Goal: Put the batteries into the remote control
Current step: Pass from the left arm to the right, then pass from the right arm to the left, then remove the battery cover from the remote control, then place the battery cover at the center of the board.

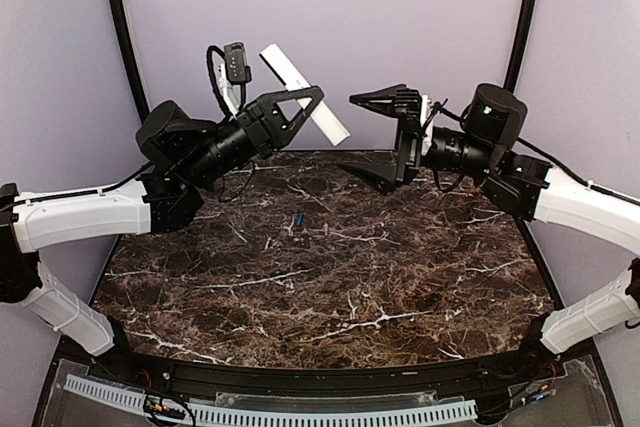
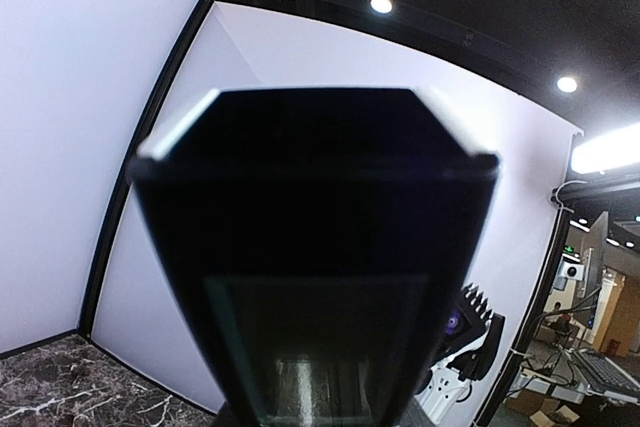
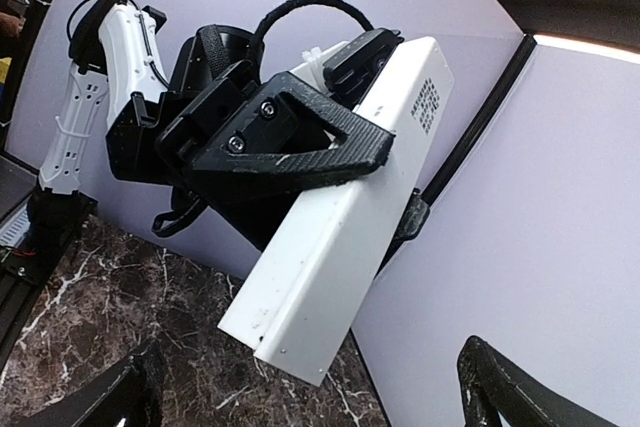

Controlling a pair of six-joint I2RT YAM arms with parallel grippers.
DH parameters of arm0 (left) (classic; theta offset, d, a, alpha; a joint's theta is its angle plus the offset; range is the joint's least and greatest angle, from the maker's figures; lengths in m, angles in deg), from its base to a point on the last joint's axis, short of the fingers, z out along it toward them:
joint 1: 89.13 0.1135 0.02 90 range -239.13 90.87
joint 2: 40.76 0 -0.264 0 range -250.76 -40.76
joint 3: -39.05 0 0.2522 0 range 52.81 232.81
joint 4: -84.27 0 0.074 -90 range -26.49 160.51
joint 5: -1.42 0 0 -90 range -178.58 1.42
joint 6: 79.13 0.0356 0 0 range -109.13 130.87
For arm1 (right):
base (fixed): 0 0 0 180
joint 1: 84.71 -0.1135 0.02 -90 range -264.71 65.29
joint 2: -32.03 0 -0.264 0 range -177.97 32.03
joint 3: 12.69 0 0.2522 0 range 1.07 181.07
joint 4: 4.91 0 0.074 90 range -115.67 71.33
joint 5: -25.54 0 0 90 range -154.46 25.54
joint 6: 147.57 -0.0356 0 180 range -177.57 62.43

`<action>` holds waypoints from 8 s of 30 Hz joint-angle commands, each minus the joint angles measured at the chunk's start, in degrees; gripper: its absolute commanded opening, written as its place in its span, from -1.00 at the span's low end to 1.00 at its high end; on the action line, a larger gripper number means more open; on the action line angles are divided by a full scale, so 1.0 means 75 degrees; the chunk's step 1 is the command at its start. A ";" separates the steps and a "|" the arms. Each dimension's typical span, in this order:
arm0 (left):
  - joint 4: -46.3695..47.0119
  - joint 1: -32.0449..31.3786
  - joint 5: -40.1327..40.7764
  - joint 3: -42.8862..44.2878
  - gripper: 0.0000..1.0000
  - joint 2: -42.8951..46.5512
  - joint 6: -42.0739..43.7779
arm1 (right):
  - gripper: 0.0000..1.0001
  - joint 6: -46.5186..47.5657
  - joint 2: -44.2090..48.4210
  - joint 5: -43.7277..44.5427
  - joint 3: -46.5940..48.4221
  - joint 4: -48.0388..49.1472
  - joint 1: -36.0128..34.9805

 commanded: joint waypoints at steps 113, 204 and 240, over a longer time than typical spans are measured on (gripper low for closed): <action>0.1527 0.0428 0.0235 -0.0563 -1.00 -0.0033 -0.1465 | -0.18 0.2580 0.0396 0.2698 -0.0082 0.0470 -0.0775; 0.1205 0.0521 0.0356 -0.1028 -1.00 0.0326 -0.0849 | -1.00 -0.0313 0.0234 0.4809 0.1018 -0.0062 -0.0143; 0.0151 0.0645 0.0709 -0.1653 -1.00 0.1422 0.0422 | -1.00 -1.0604 -0.0883 0.0747 -0.3618 -0.2768 0.2481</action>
